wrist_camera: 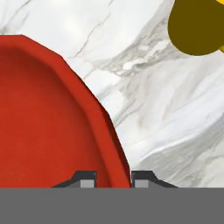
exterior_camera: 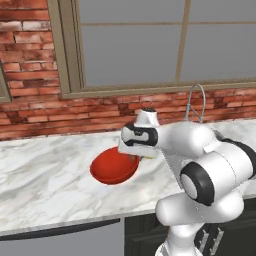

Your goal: Clear the mugs and bowl far away from the sink.

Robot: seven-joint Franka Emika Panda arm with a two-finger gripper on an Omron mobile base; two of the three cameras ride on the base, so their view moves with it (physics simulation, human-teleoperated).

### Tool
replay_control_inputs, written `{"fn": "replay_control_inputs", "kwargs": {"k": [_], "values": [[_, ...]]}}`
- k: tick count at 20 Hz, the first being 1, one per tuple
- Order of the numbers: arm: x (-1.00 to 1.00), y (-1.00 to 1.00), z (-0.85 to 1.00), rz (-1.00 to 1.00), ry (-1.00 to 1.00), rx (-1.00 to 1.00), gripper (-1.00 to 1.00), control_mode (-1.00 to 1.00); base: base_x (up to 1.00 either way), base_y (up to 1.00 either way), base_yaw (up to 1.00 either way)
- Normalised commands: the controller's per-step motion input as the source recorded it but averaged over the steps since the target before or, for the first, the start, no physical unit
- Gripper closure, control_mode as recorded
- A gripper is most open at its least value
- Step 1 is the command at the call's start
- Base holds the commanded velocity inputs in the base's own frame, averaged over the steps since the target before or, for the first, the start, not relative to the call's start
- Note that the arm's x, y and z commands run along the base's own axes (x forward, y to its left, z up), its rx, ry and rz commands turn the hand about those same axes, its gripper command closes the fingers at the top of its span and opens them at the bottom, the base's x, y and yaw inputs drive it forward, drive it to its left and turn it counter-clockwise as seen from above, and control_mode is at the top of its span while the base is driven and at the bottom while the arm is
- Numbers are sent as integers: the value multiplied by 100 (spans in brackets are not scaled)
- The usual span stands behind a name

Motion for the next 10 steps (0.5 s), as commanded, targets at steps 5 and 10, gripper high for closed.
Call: {"fn": "replay_control_inputs", "kwargs": {"k": [5, 10], "values": [[-46, 0, 88, -29, -2, 3, 100, -100, 0, 0, 0], [-59, 0, 89, -27, -4, 3, 100, -100, 0, 0, 0]]}}
